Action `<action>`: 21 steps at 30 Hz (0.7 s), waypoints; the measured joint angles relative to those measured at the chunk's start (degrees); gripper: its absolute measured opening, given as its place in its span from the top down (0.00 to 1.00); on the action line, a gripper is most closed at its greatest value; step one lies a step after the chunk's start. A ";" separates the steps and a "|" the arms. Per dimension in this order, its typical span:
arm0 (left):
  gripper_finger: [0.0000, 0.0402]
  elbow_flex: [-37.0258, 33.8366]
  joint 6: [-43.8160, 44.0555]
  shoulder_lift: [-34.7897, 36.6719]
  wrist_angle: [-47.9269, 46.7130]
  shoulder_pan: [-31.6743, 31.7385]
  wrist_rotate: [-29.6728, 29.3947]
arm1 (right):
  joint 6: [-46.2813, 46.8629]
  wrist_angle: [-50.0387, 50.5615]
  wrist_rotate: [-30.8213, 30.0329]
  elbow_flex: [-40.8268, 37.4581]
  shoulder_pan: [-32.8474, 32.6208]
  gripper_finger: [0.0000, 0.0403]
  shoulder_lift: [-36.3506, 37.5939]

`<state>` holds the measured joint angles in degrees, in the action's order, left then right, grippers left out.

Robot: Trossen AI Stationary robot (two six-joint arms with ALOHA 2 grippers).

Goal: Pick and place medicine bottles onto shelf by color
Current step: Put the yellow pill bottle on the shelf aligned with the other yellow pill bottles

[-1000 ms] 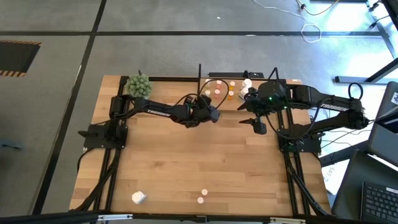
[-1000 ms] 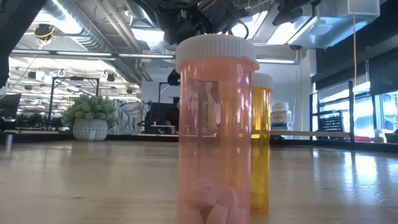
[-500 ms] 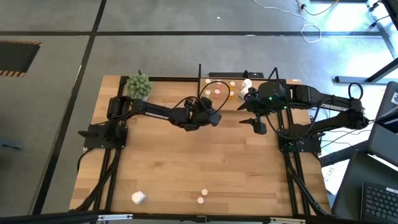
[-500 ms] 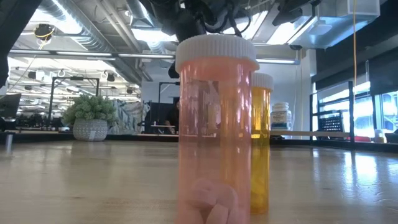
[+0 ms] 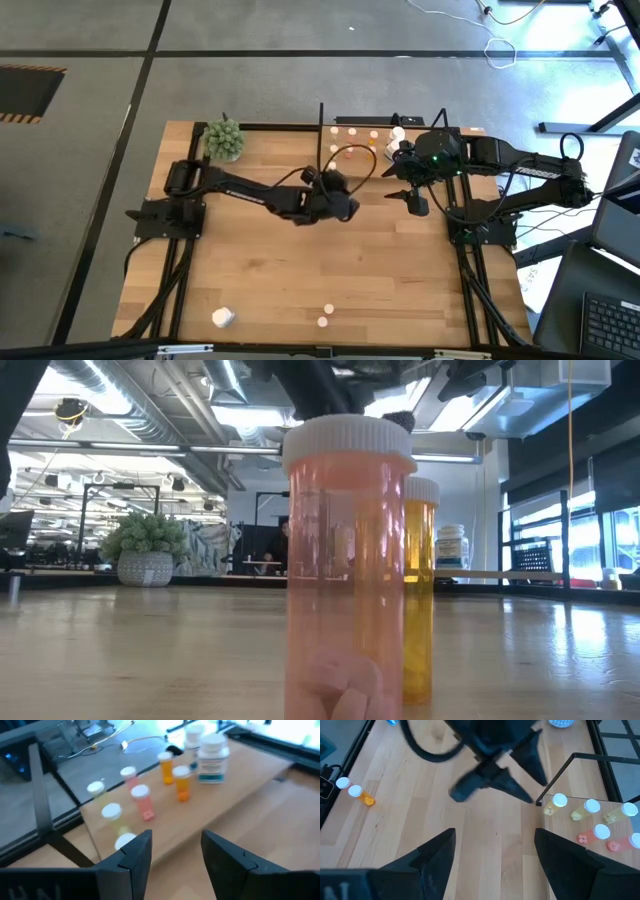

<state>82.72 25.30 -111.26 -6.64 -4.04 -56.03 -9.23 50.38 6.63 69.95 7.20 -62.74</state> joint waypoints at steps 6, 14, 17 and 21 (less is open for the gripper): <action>0.59 -0.05 2.72 -0.05 -7.65 -2.52 1.05 | 0.00 0.01 -0.01 0.00 0.02 0.32 0.00; 0.59 -1.29 7.28 -0.05 -13.14 -2.81 2.67 | 0.00 0.01 0.00 0.00 0.02 0.32 0.00; 0.59 -3.56 7.42 -0.07 -12.02 -2.64 2.91 | 0.00 0.01 0.00 0.00 0.01 0.32 0.00; 0.59 -8.77 6.28 -0.11 -4.02 -2.72 4.83 | 0.00 0.02 0.00 0.00 0.02 0.32 0.00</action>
<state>73.96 31.57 -111.37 -10.66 -6.76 -51.20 -9.23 50.40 6.63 69.95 7.22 -62.74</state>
